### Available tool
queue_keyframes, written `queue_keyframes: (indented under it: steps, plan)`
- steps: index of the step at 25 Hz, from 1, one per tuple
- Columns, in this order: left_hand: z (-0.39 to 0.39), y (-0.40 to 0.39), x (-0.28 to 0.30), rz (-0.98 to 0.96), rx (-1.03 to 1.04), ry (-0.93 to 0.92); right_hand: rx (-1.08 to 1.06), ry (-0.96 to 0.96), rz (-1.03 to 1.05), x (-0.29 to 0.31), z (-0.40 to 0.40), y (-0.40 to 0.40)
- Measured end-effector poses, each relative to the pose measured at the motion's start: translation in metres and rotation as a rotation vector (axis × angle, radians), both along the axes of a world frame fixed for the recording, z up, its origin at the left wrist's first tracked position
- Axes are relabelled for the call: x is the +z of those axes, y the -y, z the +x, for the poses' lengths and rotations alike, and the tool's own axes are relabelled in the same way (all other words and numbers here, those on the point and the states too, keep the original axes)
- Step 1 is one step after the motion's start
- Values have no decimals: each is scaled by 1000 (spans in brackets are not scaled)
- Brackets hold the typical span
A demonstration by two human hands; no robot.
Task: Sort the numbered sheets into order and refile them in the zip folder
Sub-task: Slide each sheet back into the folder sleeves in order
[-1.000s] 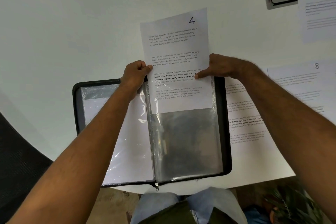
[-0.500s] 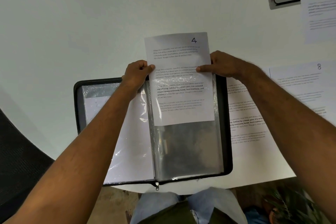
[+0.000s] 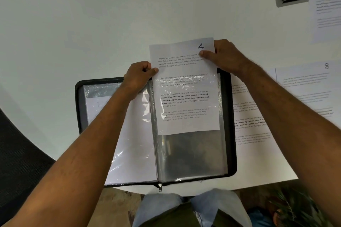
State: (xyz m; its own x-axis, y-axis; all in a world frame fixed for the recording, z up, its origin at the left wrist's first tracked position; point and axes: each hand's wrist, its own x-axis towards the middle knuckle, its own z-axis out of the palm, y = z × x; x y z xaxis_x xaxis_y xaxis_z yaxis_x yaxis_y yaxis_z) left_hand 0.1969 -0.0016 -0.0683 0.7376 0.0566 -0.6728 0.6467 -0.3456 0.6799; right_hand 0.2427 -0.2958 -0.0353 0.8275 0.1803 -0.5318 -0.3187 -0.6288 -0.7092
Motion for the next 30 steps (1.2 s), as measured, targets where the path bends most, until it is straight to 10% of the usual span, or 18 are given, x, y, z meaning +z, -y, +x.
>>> queue_keyframes:
  steps: [12,30]
  plan:
    - [6,-4,-9,-77,161,105,413,-188,-100,2,6,2]
    - [-5,-13,-10,47,-162,125,474,-75,-43,0,3,-10]
